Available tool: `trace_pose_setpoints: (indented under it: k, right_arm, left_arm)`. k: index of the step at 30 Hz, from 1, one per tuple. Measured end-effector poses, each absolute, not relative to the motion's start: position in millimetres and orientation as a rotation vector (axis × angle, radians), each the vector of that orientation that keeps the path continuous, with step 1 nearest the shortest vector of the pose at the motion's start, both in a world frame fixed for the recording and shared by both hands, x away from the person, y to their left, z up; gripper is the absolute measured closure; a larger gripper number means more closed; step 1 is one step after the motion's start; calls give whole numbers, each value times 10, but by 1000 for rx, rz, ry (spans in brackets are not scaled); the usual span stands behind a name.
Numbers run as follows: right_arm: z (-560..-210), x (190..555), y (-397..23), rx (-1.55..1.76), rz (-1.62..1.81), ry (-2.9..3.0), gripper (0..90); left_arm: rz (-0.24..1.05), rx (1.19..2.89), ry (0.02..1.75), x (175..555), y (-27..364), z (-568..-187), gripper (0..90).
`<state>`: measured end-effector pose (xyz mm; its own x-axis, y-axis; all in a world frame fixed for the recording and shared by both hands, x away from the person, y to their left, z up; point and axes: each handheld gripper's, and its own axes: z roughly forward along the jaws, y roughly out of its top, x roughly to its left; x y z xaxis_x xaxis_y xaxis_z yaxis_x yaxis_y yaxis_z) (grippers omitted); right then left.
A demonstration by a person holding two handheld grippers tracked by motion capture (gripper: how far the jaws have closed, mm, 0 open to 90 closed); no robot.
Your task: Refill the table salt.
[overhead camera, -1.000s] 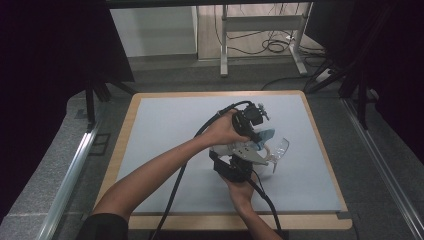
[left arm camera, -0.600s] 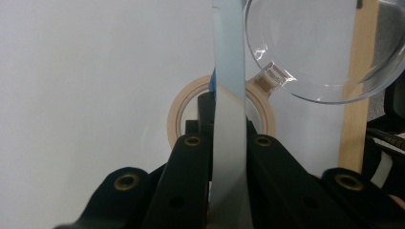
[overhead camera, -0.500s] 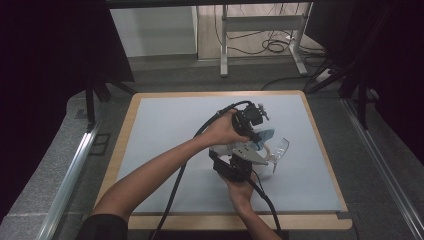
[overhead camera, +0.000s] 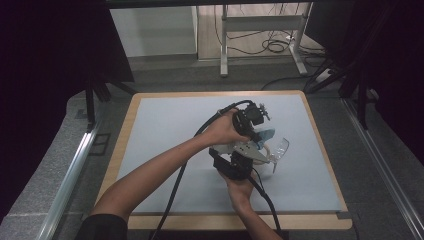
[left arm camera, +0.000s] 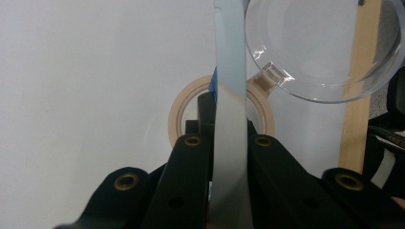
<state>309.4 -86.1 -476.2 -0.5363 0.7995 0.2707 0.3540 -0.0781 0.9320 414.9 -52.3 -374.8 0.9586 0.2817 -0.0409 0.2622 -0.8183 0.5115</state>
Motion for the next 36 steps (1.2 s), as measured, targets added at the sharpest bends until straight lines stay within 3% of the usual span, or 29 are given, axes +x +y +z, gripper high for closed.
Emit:
trace_pose_setpoints:
  k: [36]
  right_arm:
    - [-4772,3090,-864,1226,1636,1833,491]
  left_arm:
    - [36,2580,389,4154,-525,-3771,900]
